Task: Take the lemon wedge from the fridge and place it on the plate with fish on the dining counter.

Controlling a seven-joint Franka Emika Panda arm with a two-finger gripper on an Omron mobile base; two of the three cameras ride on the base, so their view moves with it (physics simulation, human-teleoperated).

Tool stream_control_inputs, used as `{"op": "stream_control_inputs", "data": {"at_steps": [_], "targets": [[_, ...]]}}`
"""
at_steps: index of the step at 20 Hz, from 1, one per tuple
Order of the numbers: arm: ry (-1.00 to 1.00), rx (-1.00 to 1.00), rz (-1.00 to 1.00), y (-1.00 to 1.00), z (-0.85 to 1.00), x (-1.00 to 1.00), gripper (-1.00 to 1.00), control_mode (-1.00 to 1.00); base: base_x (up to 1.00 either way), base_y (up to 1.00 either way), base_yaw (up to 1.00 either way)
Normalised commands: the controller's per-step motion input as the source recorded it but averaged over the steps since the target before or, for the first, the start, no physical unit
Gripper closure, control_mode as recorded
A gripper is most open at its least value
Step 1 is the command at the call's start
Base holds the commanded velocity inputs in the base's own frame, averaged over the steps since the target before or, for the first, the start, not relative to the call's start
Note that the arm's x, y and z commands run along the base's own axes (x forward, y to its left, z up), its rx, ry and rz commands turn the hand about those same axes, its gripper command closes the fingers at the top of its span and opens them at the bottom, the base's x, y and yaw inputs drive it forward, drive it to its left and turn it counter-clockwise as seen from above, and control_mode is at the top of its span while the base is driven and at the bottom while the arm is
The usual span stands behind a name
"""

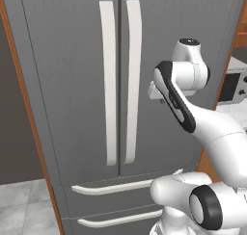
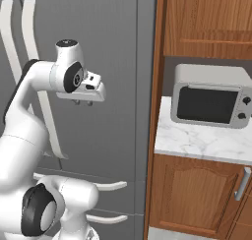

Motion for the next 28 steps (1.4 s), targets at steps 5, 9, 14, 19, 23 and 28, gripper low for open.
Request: {"op": "stream_control_inputs", "data": {"at_steps": [5,9,14,19,23,28], "targets": [[-0.01,0.0,0.0,0.0,0.0,-0.07,-1.0,-1.0,0.0,0.0,0.0],[0.0,0.0,0.0,0.0,0.0,0.0,-1.0,-1.0,0.0,0.0,0.0],[0.0,0.0,0.0,0.03,-0.01,-0.09,-1.0,-1.0,0.0,0.0,0.0],[0.0,0.0,0.0,0.07,-0.03,-0.16,-1.0,1.0,-0.25,0.19,0.0],[0.0,0.0,0.0,0.0,0.0,0.0,-1.0,1.0,-0.44,0.34,0.0],[0.0,0.0,0.0,0.0,0.0,0.0,-1.0,1.0,-0.22,0.23,0.0]]}}
